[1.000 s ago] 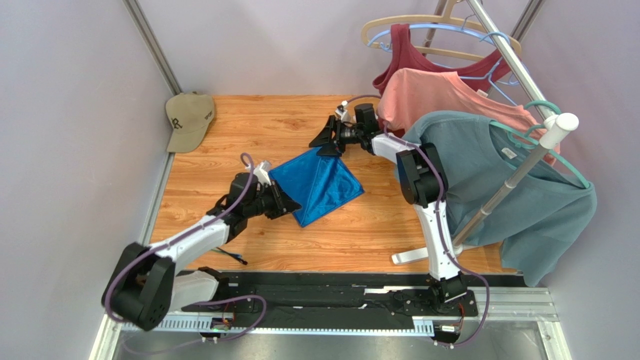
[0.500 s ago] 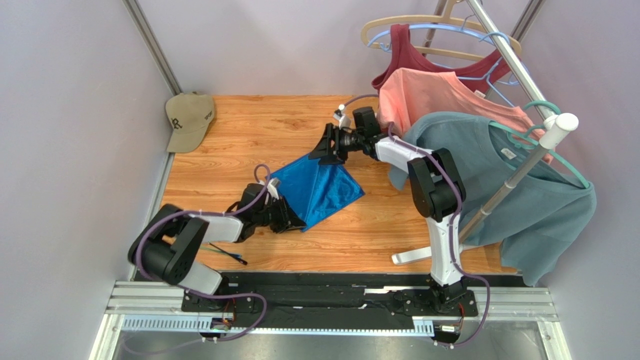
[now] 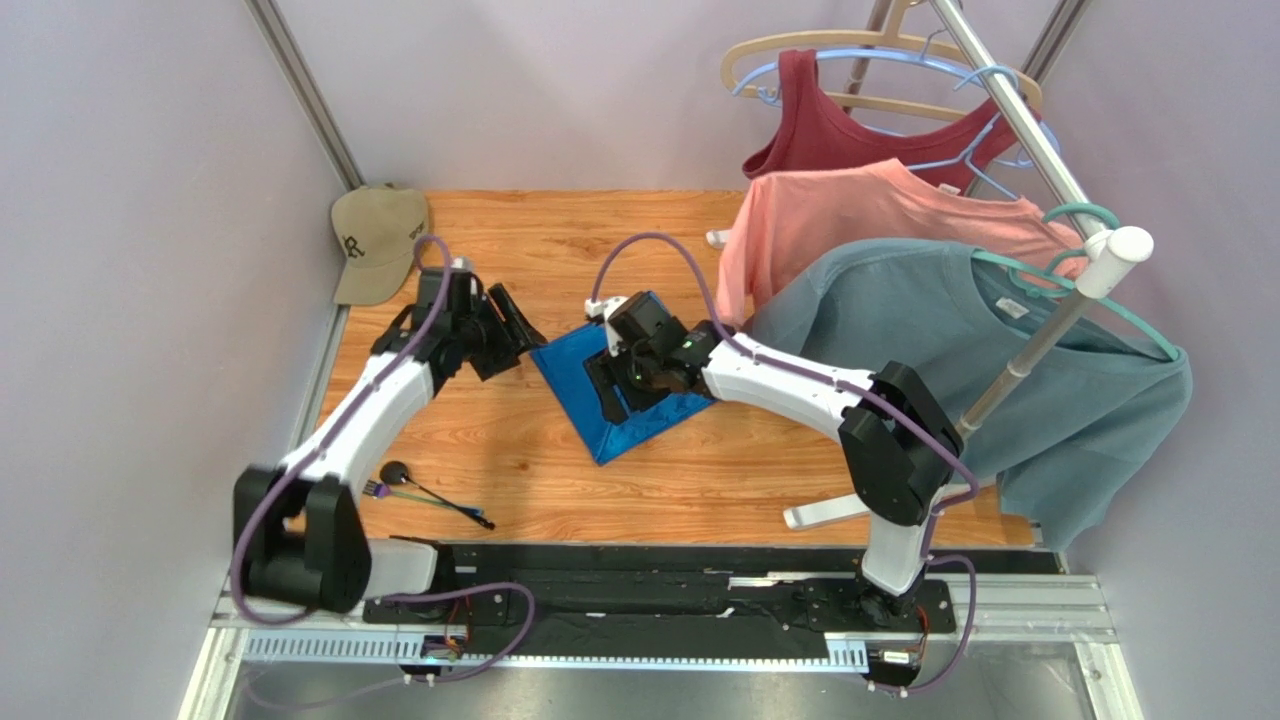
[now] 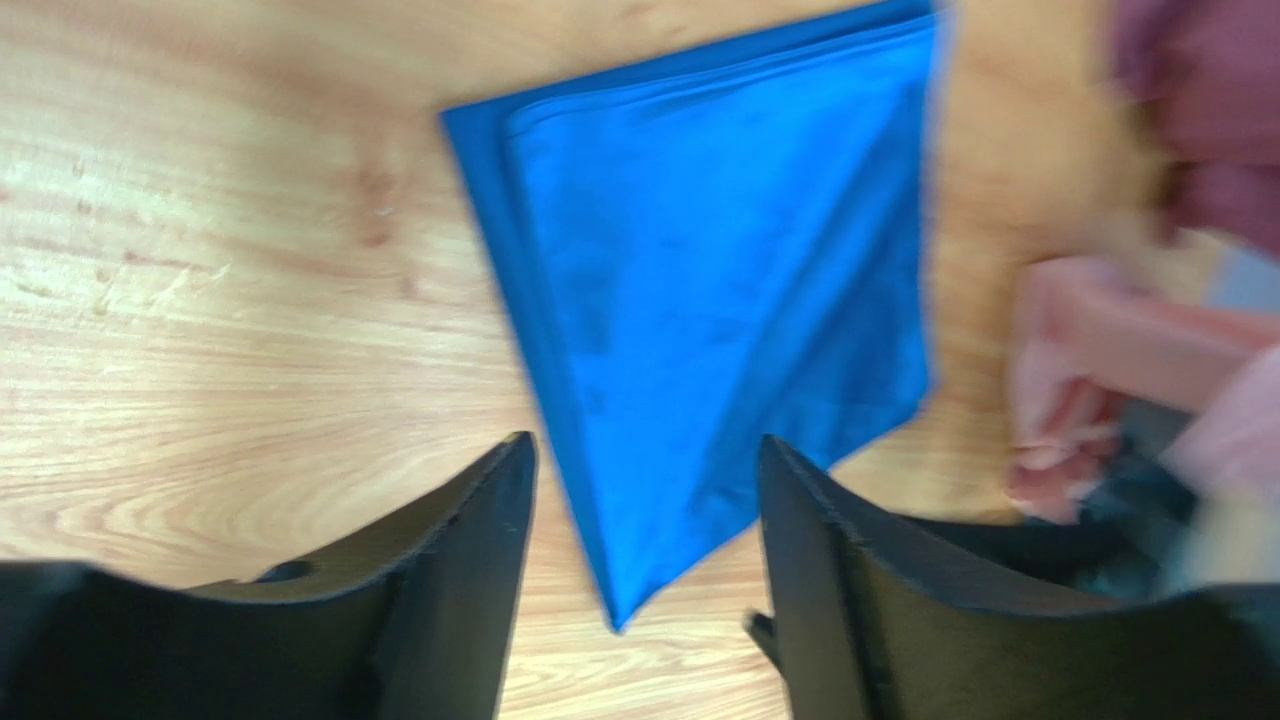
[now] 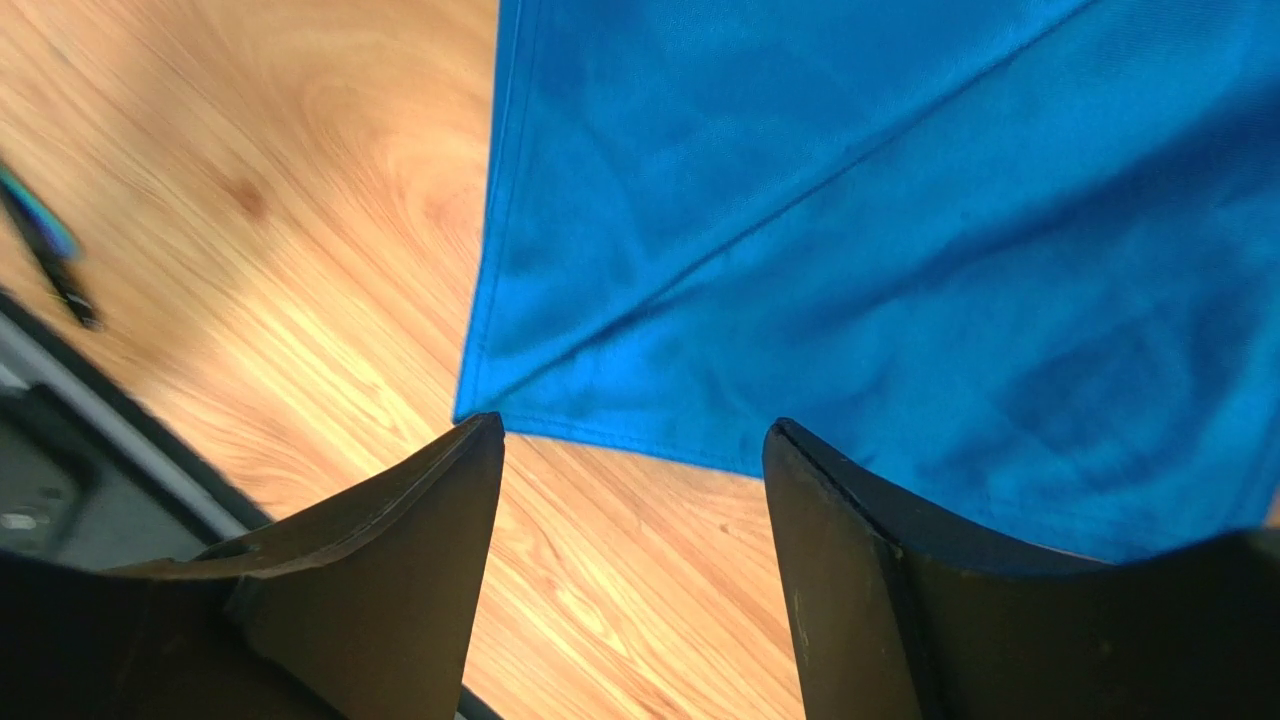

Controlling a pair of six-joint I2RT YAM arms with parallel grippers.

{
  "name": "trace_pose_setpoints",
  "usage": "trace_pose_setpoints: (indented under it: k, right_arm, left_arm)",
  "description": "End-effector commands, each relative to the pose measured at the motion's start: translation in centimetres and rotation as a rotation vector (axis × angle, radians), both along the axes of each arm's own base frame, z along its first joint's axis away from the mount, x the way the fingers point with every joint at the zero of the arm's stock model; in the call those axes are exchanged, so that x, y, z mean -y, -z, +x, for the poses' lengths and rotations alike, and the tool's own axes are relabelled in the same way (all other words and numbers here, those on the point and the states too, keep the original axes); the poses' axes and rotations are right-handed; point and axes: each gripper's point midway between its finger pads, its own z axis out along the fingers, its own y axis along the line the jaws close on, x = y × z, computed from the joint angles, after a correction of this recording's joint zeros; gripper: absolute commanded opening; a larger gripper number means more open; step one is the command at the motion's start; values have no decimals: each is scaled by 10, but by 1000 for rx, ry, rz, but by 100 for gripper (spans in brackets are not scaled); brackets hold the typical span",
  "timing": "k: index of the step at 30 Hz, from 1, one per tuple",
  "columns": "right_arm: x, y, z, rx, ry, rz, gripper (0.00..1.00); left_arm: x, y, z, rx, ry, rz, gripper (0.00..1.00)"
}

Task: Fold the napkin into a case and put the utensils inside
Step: Pick up the upper triangle-folded napkin from the center of the board.

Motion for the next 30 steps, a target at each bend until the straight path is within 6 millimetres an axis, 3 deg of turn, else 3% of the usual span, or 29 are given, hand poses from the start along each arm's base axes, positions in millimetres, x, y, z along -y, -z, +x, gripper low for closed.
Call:
trace_pose_setpoints:
  k: [1, 6, 12, 16, 23, 30]
  right_arm:
    - [25, -13, 15, 174, 23, -185, 68]
    - [21, 1, 0, 103, -14, -168, 67]
    - [15, 10, -14, 70, -36, -141, 67]
    - [11, 13, -18, 65, -50, -145, 67]
    - [0, 7, -17, 84, -68, -141, 66]
    - [-14, 2, -26, 90, -102, -133, 66]
  left_arm:
    - [-12, 56, 5, -256, 8, 117, 61]
    - [-6, 79, 40, -263, -9, 95, 62]
    - [-3, 101, 60, -309, -26, 100, 64]
    - [-6, 113, 69, -317, -48, 122, 63]
    - [-16, 117, 72, -380, -115, 173, 59]
    - [-14, 118, 81, -416, -134, 167, 53]
